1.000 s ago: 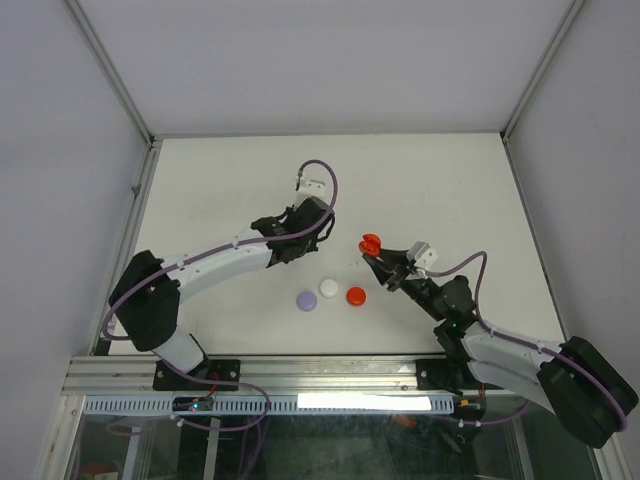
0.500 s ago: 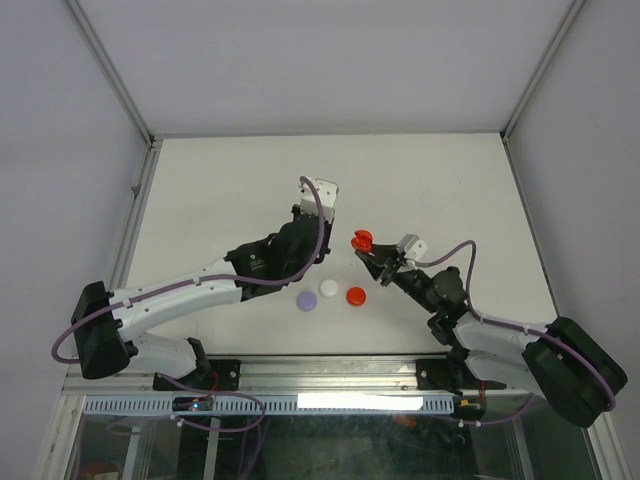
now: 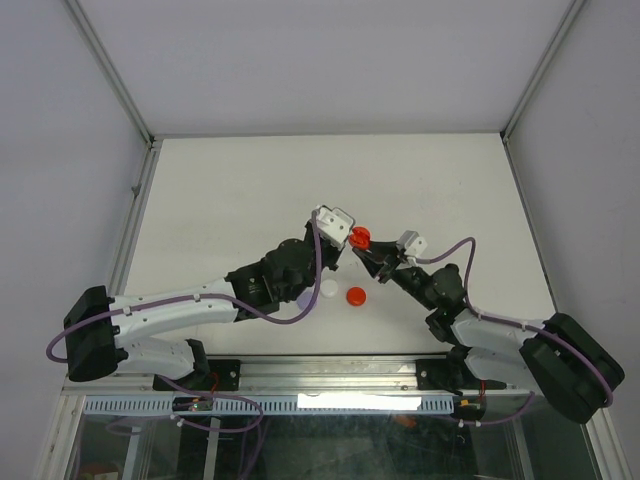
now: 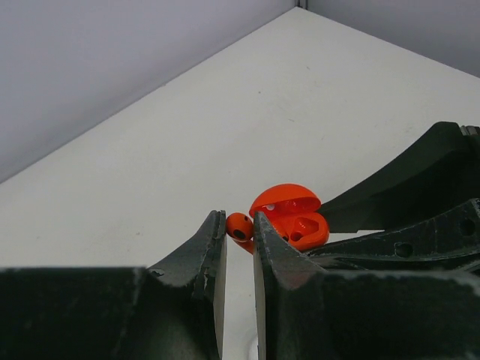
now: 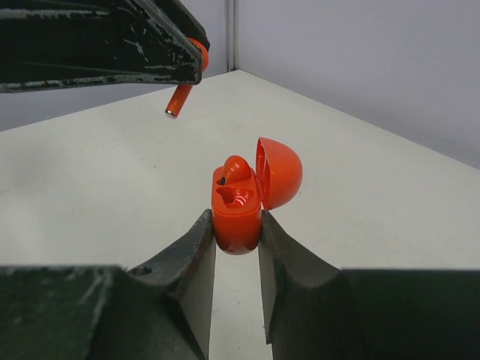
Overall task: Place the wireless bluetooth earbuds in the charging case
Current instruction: Pick up the earbud from the center of the board, then place the earbud in the charging case.
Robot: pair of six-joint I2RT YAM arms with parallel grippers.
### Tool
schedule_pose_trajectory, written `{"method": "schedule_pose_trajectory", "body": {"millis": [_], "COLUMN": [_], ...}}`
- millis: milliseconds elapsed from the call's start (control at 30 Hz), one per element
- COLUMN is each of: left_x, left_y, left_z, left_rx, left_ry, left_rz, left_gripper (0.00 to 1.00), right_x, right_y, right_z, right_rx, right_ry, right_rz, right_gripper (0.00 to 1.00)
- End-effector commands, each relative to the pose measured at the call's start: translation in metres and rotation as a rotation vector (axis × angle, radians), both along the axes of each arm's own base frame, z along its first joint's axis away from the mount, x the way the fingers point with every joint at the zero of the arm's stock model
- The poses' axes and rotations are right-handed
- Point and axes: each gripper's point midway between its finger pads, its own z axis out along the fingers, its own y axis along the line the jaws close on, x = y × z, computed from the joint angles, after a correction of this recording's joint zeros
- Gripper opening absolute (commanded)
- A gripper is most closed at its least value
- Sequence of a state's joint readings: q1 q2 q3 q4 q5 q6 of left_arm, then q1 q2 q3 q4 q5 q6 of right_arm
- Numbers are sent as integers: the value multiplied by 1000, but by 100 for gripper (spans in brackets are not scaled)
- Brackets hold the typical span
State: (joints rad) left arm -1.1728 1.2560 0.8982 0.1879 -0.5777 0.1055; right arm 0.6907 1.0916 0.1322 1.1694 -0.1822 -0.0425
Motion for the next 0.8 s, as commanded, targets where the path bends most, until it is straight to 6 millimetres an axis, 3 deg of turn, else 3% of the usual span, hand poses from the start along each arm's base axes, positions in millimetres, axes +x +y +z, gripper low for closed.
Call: {"method": "schedule_pose_trajectory", "body": {"millis": [0, 367, 767], "left_x": [-8, -21, -22], "left_y": [-16, -33, -38], "left_z": [38, 27, 16], "left_rx": [-72, -36, -18], "left_ry": [-157, -247, -281], "left_rz": [-103, -211, -222], "left_gripper": [12, 12, 11], "right_x": [-2, -7, -11], "right_y": [3, 4, 2], "right_z": [44, 51, 56], "right_rx": [95, 122, 137], "right_ry": [-87, -83, -82], "right_rz": [24, 46, 54], "right_gripper": [0, 0, 0]}}
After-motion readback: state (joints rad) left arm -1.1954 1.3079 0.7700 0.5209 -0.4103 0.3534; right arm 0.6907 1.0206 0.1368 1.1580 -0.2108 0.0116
